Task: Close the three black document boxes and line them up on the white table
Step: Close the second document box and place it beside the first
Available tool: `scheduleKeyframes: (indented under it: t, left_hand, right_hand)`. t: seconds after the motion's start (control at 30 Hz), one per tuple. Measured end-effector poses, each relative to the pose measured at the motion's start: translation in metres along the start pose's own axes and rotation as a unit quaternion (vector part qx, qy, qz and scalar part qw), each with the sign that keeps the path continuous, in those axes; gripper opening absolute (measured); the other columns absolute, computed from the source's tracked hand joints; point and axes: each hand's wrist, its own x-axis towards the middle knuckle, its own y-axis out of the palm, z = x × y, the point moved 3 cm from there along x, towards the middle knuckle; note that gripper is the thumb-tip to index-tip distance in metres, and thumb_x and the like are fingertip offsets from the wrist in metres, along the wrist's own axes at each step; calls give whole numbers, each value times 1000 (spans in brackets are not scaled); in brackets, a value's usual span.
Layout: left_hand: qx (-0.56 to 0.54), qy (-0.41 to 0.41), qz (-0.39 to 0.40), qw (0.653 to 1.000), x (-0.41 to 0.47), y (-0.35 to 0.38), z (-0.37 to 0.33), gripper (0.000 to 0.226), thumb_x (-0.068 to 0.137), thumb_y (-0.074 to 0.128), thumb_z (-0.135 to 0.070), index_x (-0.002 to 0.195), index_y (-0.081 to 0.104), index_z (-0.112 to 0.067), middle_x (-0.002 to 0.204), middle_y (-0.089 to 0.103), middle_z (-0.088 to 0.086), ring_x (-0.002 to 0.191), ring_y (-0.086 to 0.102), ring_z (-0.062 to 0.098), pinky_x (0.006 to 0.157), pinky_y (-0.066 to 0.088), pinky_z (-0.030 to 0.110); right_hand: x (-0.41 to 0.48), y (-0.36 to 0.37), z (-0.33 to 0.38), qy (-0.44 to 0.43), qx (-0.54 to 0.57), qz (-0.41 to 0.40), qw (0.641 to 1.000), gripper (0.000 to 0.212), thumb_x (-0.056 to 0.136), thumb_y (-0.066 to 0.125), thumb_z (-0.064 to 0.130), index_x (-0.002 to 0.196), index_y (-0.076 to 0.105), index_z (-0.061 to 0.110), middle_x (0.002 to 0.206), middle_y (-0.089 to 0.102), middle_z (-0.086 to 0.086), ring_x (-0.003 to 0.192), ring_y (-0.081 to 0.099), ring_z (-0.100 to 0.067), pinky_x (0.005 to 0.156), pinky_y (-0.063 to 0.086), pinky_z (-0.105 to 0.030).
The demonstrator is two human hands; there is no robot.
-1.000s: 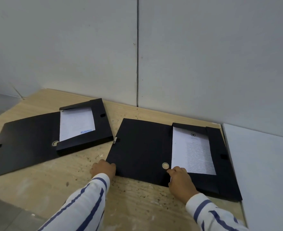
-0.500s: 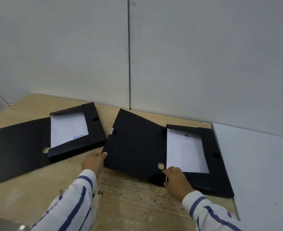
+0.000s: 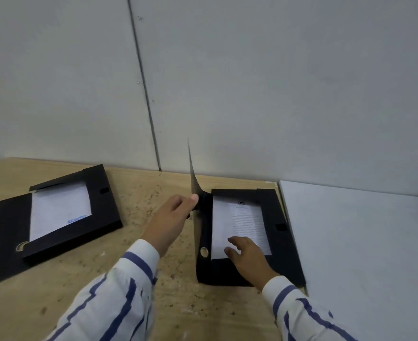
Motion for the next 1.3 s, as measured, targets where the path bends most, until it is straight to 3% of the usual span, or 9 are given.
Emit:
scheduleKeyframes:
  t: [0.1, 0.2, 0.37, 0.5, 0.6, 0.7, 0.9, 1.03, 1.3]
  left_hand:
    - [-3, 36, 11, 999, 7, 45, -3, 29, 86, 56, -48, 92, 61, -20, 97, 68, 2, 97, 64, 19, 75, 45, 28]
    - [57, 39, 20, 997, 23, 87, 3, 24, 87, 59, -41, 103, 61, -22, 96, 66, -7, 97, 62, 15, 72, 44, 21]
    - [195, -1, 63, 979, 43, 129, 38, 56, 86, 57, -46, 133, 51, -16, 132, 55, 5, 120, 54, 23, 105, 42, 41]
    - [297, -30, 67, 952, 53, 146, 63, 67, 85, 56, -51, 141, 43, -17, 145, 44, 9, 131, 43, 29, 111, 34, 41]
    - [368, -35, 45, 928, 62, 155, 77, 74, 83, 57, -53, 144, 36, -17, 152, 34, 8, 138, 33, 31, 114, 29, 42]
    - [403, -62, 29, 913, 68, 157, 88, 85, 80, 58, -59, 149, 27, -20, 159, 20, 6, 144, 21, 30, 116, 24, 44]
    - [426, -78, 15, 901, 72, 156, 105, 104, 76, 61, -63, 152, 8, -16, 162, -1, 6, 149, 0, 27, 120, 13, 42]
    - [468, -79, 17, 880, 71, 159, 108, 103, 78, 57, -64, 152, 5, -14, 162, -5, 6, 149, -4, 27, 121, 10, 41]
    - [485, -66, 26, 872, 73, 158, 116, 104, 77, 52, -69, 152, 3, -15, 162, -6, 5, 149, -6, 26, 120, 7, 41]
  right_hand:
    - [2, -33, -10, 11, 68, -15, 998, 37, 94, 51, 37, 126, 57, 19, 127, 57, -2, 116, 53, -19, 97, 40, -26]
    - [2, -66, -24, 71, 247, -21, 966, 33, 93, 47, 46, 110, 64, 23, 112, 65, -1, 102, 60, -18, 88, 52, -36]
    - [1, -106, -54, 123, 427, -14, 896, 46, 92, 40, 56, 121, 59, 26, 115, 68, -6, 108, 64, -25, 97, 50, -45]
    - [3, -123, -62, 75, 317, -18, 945, 48, 93, 43, 52, 138, 39, 34, 140, 45, 11, 131, 43, -17, 110, 35, -40]
    - [6, -127, -68, 67, 276, -5, 959, 52, 95, 52, 23, 142, 31, 31, 140, 49, 0, 126, 49, -23, 105, 45, -47]
    - [6, -118, -80, 76, 203, 7, 976, 58, 94, 48, 11, 144, 26, 32, 139, 48, 0, 122, 51, -22, 102, 48, -40]
    - [13, -102, -97, 103, 79, 3, 992, 56, 94, 47, 14, 144, 26, 28, 129, 55, -5, 104, 56, -18, 95, 49, -32]
    - [17, -94, -103, 153, -65, -22, 986, 45, 91, 50, 27, 134, 38, 21, 121, 50, -10, 107, 53, -26, 93, 51, -37]
    - [37, -73, -101, 100, -118, -7, 988, 60, 96, 43, 29, 148, 16, 15, 160, 5, -3, 143, 21, -27, 113, 35, -40]
